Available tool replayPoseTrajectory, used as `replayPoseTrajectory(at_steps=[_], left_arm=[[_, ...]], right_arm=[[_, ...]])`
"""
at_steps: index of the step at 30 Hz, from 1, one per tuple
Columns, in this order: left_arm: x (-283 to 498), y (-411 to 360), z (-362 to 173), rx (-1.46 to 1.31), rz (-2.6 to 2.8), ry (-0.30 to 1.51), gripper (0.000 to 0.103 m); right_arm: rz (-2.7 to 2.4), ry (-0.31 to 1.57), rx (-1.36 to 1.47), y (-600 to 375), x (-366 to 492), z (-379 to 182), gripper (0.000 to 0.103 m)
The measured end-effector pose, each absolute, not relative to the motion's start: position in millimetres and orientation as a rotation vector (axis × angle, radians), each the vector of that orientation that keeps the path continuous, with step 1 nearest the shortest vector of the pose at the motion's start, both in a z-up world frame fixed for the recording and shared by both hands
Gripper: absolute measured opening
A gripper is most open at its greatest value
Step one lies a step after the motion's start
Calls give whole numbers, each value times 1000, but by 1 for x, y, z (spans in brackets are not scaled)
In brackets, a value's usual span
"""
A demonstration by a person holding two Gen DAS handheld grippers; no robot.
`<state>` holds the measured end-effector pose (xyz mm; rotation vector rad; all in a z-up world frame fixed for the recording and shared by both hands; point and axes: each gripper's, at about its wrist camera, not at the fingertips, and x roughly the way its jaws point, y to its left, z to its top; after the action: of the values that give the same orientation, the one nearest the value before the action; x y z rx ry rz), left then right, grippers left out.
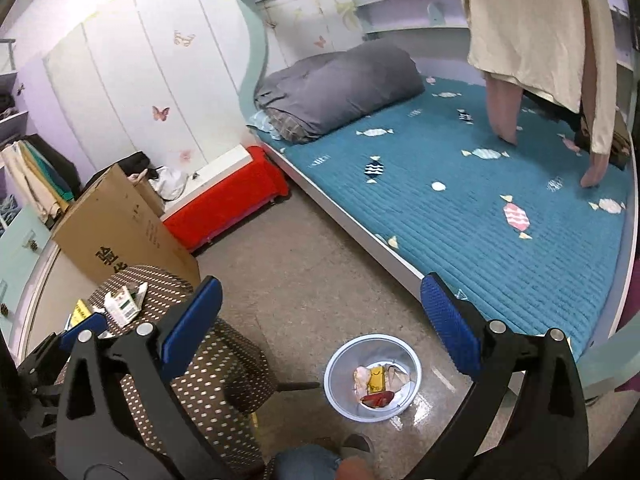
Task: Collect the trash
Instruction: 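Move both open tools back over the table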
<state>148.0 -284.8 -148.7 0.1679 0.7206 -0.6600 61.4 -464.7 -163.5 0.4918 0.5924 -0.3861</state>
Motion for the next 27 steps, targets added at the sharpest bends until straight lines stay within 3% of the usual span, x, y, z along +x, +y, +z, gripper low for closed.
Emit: replayPoseTrajectory(at_steps=[16,27], left_arm=[[127,-161,-137,77,-508,674,90],[132,-50,-151,-11,-264,671,90]], right_arm=[[-195,581,368,-356,79,-118,97],[-33,645,279,-266,114,-128,97]])
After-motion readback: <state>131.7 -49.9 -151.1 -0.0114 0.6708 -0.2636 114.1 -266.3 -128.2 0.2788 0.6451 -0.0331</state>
